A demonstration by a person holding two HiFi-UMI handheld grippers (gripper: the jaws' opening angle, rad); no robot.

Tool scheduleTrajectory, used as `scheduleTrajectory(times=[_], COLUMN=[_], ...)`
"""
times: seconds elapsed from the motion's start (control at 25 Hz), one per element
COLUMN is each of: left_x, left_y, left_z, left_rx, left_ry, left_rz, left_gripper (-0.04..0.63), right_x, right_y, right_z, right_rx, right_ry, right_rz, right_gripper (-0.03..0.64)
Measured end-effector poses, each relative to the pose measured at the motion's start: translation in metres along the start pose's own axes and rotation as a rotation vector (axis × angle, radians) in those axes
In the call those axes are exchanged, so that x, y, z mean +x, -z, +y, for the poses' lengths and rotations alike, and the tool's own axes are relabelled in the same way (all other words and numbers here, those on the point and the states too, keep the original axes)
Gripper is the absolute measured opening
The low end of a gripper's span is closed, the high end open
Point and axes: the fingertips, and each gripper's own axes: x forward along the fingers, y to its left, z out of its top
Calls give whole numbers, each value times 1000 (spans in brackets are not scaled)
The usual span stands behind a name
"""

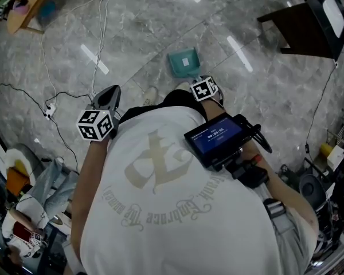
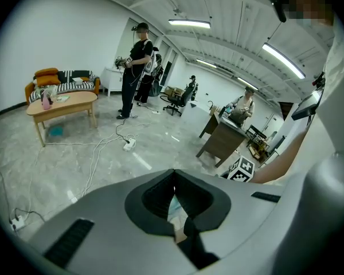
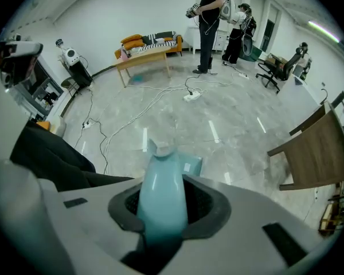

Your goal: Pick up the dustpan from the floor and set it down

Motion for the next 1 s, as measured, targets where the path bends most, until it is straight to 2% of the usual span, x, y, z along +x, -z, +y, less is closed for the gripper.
scheduleTrajectory(times=[0.16,0.32,0.6,0.84,1.0], left_x=[-9,-15,-13,19,38], left_y=[5,11,13,9,-7], left_z=[1,2,-1,8,-31], left_rx=[-14,-34,-79,-34,18], left_ry=[-23,-39,-43,14,67], left_rz=[-18,-31,-48,-10,12], left_gripper=[12,12,12,12,12], right_x=[1,-1,-17,-8,-34], right_y=[1,4,1,-14,6], right_z=[-3,-12,-23,-16,-27], right_rx=[-64,-83,-112,-100,-66], right_ry=[45,74,70,30,6], right_rz=[5,21,7,-4,-27], right_gripper=[98,95,92,92,92])
